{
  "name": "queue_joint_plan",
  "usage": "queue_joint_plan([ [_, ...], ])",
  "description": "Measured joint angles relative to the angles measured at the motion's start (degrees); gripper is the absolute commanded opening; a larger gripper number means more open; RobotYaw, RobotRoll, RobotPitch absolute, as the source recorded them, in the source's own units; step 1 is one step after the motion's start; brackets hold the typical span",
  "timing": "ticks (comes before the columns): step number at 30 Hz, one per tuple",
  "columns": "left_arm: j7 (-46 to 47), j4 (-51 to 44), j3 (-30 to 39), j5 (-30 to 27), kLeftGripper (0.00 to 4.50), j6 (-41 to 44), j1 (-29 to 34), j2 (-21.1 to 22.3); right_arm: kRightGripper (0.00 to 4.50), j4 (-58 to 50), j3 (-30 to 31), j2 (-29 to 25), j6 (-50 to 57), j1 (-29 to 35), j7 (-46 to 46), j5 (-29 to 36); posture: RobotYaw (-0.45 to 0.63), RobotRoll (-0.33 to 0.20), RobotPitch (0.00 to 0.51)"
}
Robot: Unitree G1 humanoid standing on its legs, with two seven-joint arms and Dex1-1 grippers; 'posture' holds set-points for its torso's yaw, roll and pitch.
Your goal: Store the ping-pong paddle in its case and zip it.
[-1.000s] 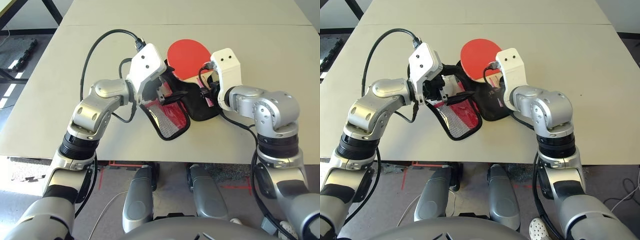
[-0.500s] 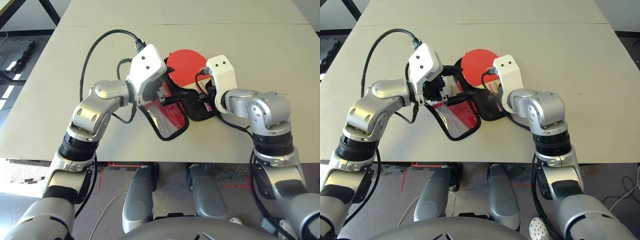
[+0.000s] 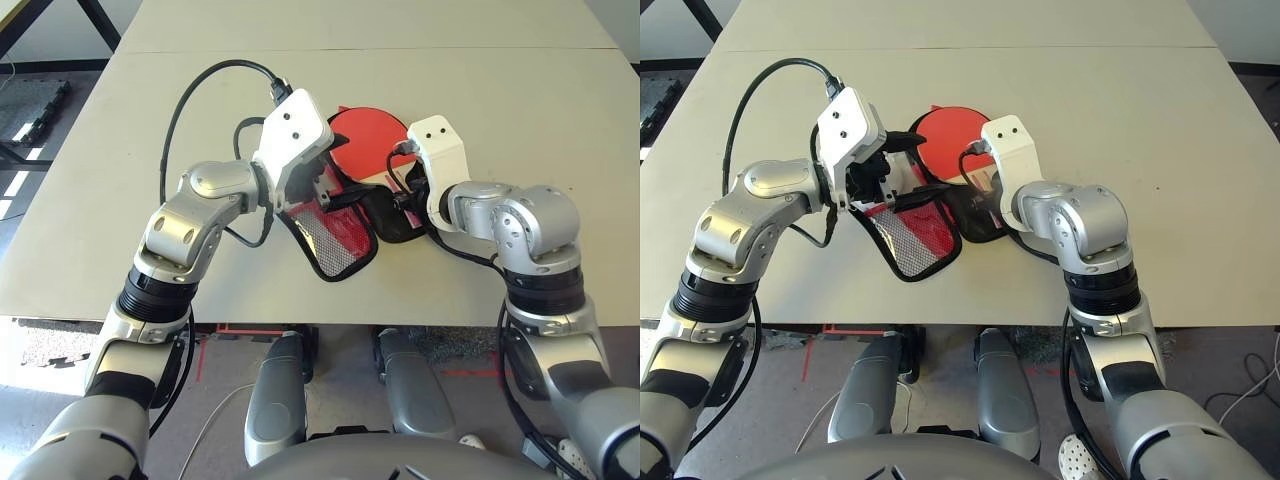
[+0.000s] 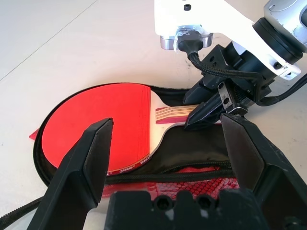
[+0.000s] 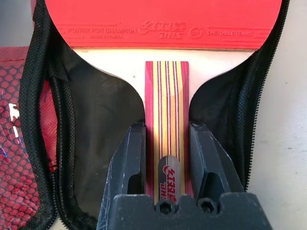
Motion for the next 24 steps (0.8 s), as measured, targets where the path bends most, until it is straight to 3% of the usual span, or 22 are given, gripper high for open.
queue_joint_plan([
  [1,0.0,0.0,0.0,0.0,4.5,0.0,0.0,0.0,1.08,0.0,-0.1,0.3,0.3,0.0,0.0,-0.3,0.03,0.0,0.241],
  [6,0.0,-0.1,0.0,0.0,4.5,0.3,0.0,0.0,2.75,-0.2,-1.0,2.1,1.4,0.1,0.3,-0.6,0.03,0.0,0.244],
  [11,0.0,-1.1,1.5,-0.5,4.5,1.8,-2.1,0.6,4.48,-0.8,-3.1,-0.2,2.3,0.1,4.9,1.9,0.03,0.0,0.243],
  [16,-0.9,-2.9,7.3,-3.0,4.5,4.2,-7.9,5.9,4.48,-1.4,-5.4,-4.0,1.1,0.5,10.3,4.9,0.04,0.0,0.243],
  [20,-6.0,-2.6,11.8,-3.8,4.5,5.0,-7.8,20.0,4.48,-1.0,-7.8,-9.4,-3.3,2.6,15.5,7.1,0.06,0.0,0.242],
  [24,-9.3,-0.7,17.2,-3.6,4.5,3.7,-1.5,28.7,4.48,0.7,-9.3,-11.4,-8.1,3.3,18.9,7.9,0.08,0.0,0.246],
])
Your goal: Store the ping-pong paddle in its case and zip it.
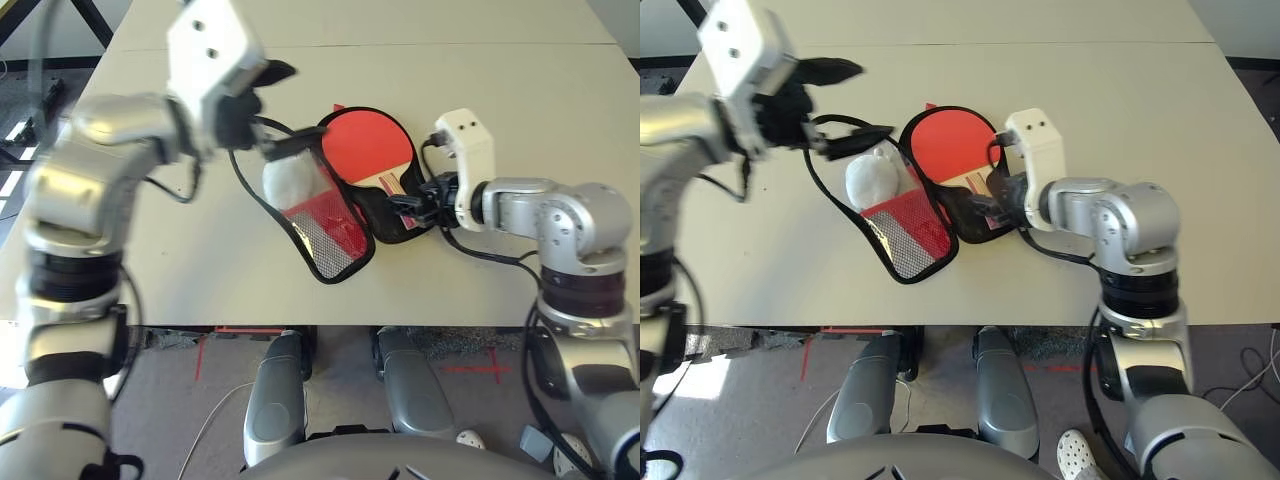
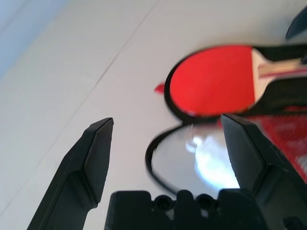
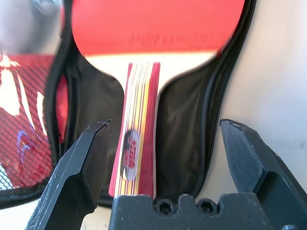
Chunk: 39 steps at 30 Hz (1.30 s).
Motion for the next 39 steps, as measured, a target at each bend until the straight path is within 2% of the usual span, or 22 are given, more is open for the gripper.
queue_joint_plan([
  [4,-2.7,4.9,3.2,1.2,4.5,-2.8,10.4,5.5,4.48,4.4,-1.2,-1.7,-6.8,0.2,3.3,0.6,0.09,0.0,0.25],
  [6,-2.8,7.2,4.6,2.1,4.5,-4.3,13.2,6.2,4.48,6.8,-2.9,-2.1,-9.5,0.1,4.0,0.6,0.09,0.0,0.25],
  [10,-2.6,7.9,4.7,3.4,4.5,-6.6,15.5,6.0,4.48,10.6,-4.8,-1.5,-15.8,-0.6,5.5,1.2,0.09,0.0,0.25],
  [13,-2.0,7.8,3.1,3.6,4.5,-7.3,15.6,3.4,4.48,12.8,-5.5,-1.5,-20.2,-1.0,6.4,1.4,0.09,0.0,0.252],
  [17,-1.4,6.4,-2.1,3.8,4.5,-7.3,15.3,-1.1,4.48,16.0,-6.2,-1.6,-21.8,-1.1,7.9,2.7,0.07,0.0,0.256],
  [21,-0.7,1.2,-8.1,3.0,4.5,-5.0,11.2,-9.0,4.48,22.5,-10.4,-1.6,-22.6,-3.6,9.9,6.0,0.06,0.0,0.261],
  [27,0.2,-2.8,-14.5,1.1,4.5,-1.0,-0.4,-19.2,4.48,27.0,-13.9,-3.1,-24.6,-5.3,9.8,6.7,0.05,0.0,0.258],
  [30,3.0,-2.6,-18.2,1.0,4.5,-0.4,-5.5,-29.4,4.48,29.0,-15.1,-4.6,-23.5,-5.4,11.1,8.4,0.04,0.0,0.251],
  [33,6.4,1.0,-23.6,2.5,4.5,-3.0,-7.1,-39.6,4.48,29.5,-15.2,-6.5,-19.4,-5.5,14.2,11.2,0.02,0.0,0.248],
  [35,7.1,2.6,-26.4,4.0,4.5,-4.7,-6.4,-40.4,4.48,29.4,-14.3,-8.4,-16.4,-5.0,15.9,12.2,0.02,0.0,0.248],
  [39,7.0,3.4,-26.1,5.7,4.5,-5.4,-4.4,-37.1,4.48,28.6,-13.6,-10.1,-12.0,-2.7,17.5,13.7,0.02,0.0,0.253],
])
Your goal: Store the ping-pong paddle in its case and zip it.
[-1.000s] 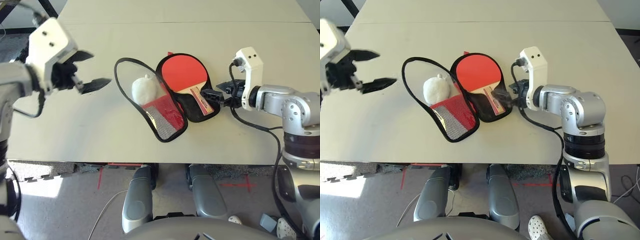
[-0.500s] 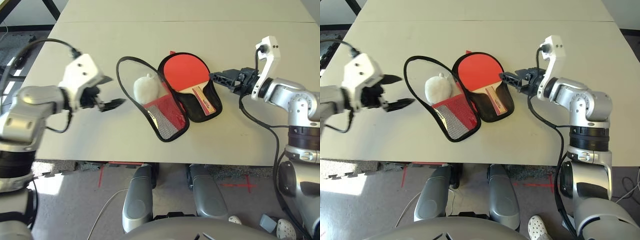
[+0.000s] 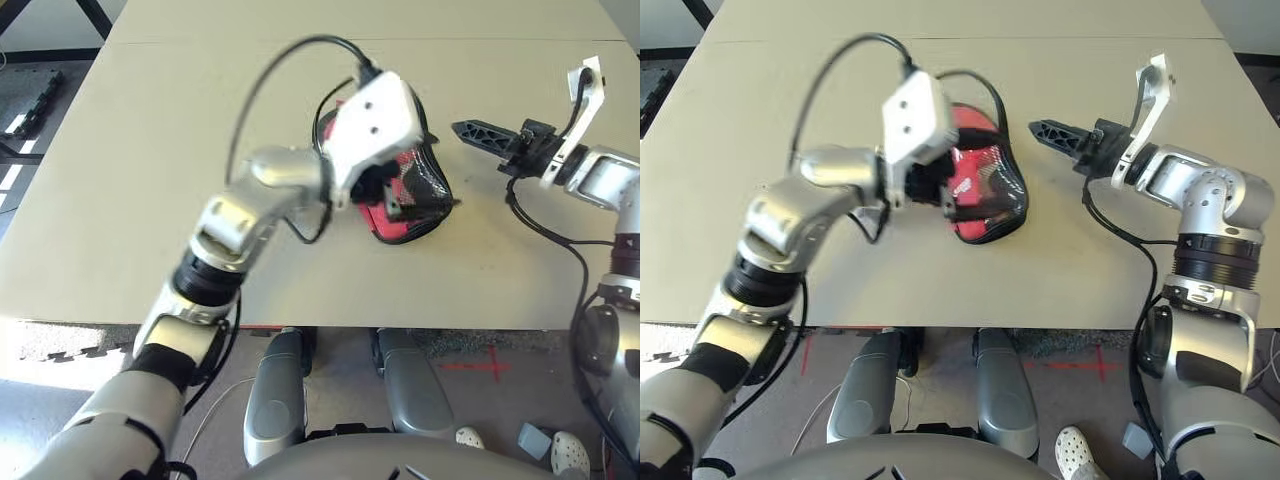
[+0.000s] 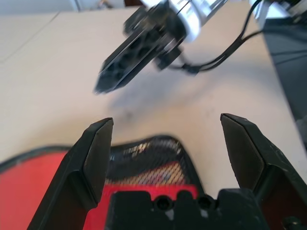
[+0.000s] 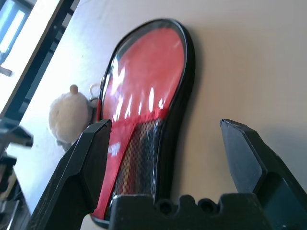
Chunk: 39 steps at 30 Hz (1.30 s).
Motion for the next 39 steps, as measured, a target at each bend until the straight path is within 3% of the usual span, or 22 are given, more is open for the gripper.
queue_joint_plan([
  [6,-1.0,-0.1,3.9,0.2,4.5,-0.5,1.4,6.5,4.48,-2.0,2.0,-0.2,4.0,2.8,0.7,1.3,0.03,0.0,0.257],
  [26,-0.8,-2.4,4.1,0.1,4.5,0.8,2.5,5.7,4.48,-1.7,6.8,5.5,5.5,1.9,-1.6,0.6,0.04,0.0,0.26],
  [29,-0.8,-2.4,4.1,0.1,4.5,0.9,2.5,5.7,3.79,-0.2,6.5,6.3,5.8,1.1,-2.6,0.3,0.05,0.0,0.26],
  [39,-0.9,-2.4,4.2,0.1,4.5,1.4,2.5,6.2,0.02,2.1,6.4,5.8,6.8,1.2,-3.5,-0.6,0.04,0.0,0.262],
])
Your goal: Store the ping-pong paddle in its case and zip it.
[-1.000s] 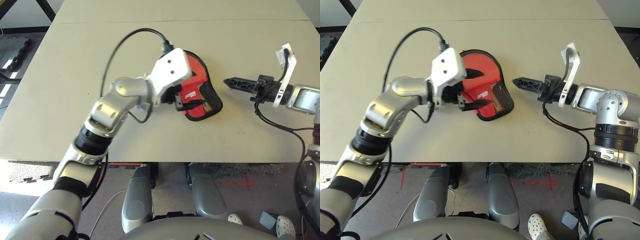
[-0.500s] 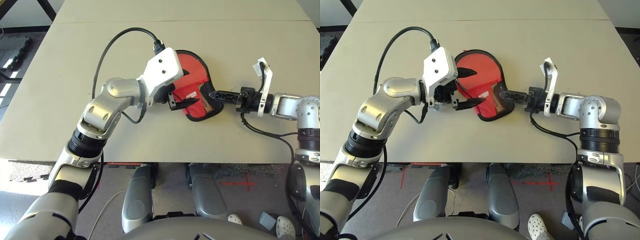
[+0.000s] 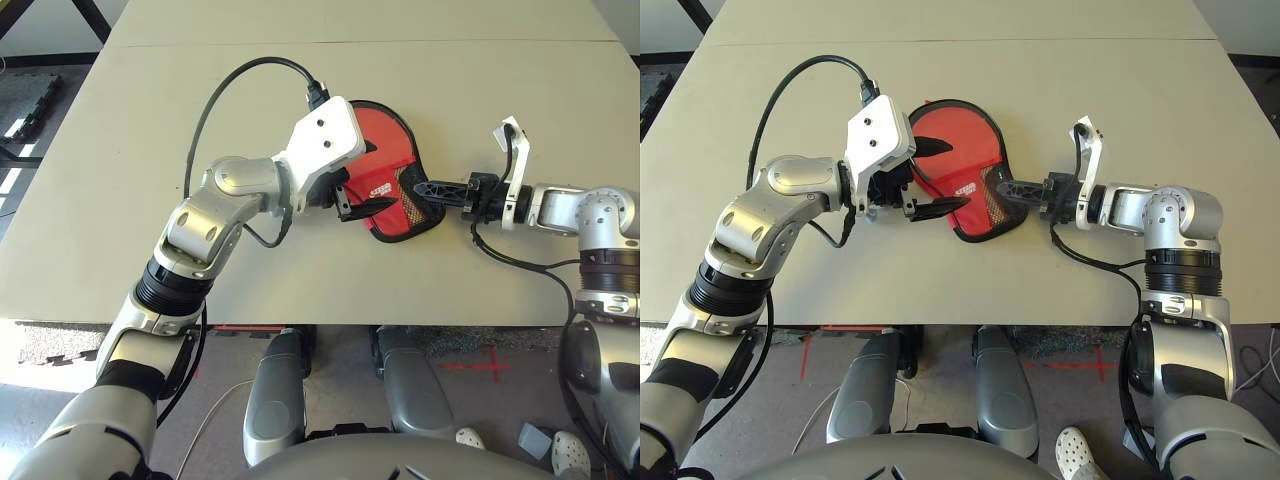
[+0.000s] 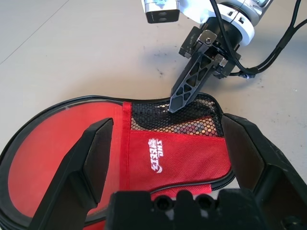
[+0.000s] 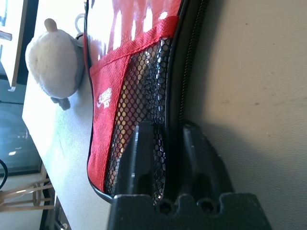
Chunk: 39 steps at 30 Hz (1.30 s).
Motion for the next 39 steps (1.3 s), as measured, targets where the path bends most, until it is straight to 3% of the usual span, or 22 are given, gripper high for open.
queue_joint_plan([
  [11,0.0,0.1,-0.2,0.2,4.5,-0.2,1.1,0.2,0.02,-0.5,-2.7,-10.0,1.5,4.8,3.1,1.7,0.0,0.0,0.262],
  [16,-0.3,0.2,-0.7,0.4,4.5,-0.8,1.3,0.3,0.02,-3.3,-6.4,-14.3,3.0,9.3,4.3,3.3,-0.02,0.0,0.253],
  [21,-0.8,0.4,-0.9,0.5,4.5,-1.5,1.6,0.4,0.02,-8.7,-11.6,-19.5,6.0,18.2,6.4,6.5,-0.04,0.0,0.248],
  [29,-1.6,2.3,-1.9,0.7,4.5,-3.4,1.7,-0.1,0.02,-16.6,-16.8,-20.4,9.2,26.1,7.3,11.1,-0.09,0.0,0.241],
  [39,-2.7,3.4,-2.4,1.1,4.5,-4.9,1.4,-1.1,0.02,-17.0,-17.6,-23.8,8.2,27.2,8.1,11.7,-0.1,0.0,0.237],
])
